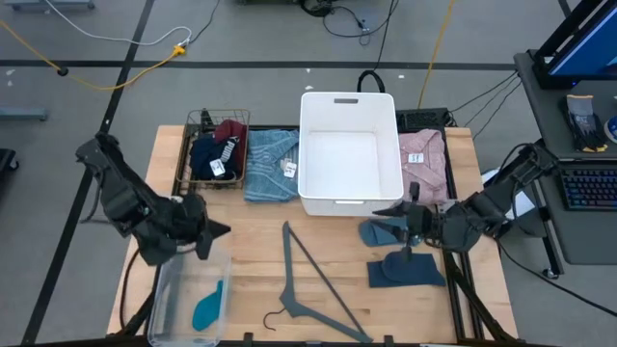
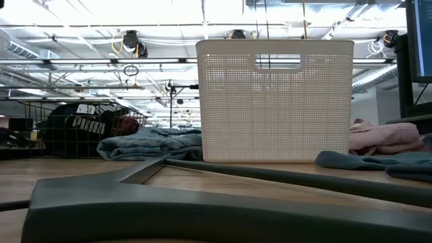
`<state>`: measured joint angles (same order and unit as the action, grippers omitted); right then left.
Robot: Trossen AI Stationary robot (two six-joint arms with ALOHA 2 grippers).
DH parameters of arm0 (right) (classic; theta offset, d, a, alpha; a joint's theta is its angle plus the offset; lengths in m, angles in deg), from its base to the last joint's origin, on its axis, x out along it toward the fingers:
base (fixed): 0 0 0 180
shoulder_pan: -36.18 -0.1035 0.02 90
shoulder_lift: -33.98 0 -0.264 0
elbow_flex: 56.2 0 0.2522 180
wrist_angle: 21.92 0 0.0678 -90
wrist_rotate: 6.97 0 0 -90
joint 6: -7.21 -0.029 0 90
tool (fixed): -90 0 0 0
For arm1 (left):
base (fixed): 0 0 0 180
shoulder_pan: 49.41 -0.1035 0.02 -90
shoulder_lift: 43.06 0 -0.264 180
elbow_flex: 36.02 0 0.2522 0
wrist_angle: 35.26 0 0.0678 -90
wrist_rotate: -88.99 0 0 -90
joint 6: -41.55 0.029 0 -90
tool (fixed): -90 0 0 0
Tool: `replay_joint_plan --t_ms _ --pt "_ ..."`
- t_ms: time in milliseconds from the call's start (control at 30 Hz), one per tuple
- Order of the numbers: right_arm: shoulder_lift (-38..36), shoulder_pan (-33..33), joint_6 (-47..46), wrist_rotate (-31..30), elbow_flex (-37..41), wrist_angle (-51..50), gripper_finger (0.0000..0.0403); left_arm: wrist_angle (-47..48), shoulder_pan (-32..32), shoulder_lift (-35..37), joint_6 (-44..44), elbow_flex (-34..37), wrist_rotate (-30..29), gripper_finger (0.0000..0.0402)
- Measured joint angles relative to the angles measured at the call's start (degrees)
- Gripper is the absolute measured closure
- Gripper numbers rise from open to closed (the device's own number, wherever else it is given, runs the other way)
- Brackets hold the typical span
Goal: Pick & Place Cloths
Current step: Put the gray sock into the transparent bin
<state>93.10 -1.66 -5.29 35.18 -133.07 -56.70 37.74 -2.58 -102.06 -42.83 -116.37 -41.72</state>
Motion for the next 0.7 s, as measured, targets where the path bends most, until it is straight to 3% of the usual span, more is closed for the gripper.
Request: replay_joint_plan --t_ms 233,433,600,700 --pt "0.0 -1.4 -18.7 2.7 0.0 -11.6 0.0314 -11.3 -4.9 2.5 21.5 0.0 -2.8 0.0399" --pt "0.0 -0.4 -36.0 16.8 0.0 -23.1 0.0314 -18.1 -8.3 3.2 34.0 0.0 -2.6 0.0388" --pt "0.0 1.5 -56.6 31.0 0.0 -37.7 0.0314 -19.0 -11.2 3.4 38.1 0.0 -0.5 0.0399" --pt "0.0 2.2 -67.0 35.8 0.0 -47.1 0.0314 -19.0 -12.8 3.4 39.3 0.0 0.8 0.0392"
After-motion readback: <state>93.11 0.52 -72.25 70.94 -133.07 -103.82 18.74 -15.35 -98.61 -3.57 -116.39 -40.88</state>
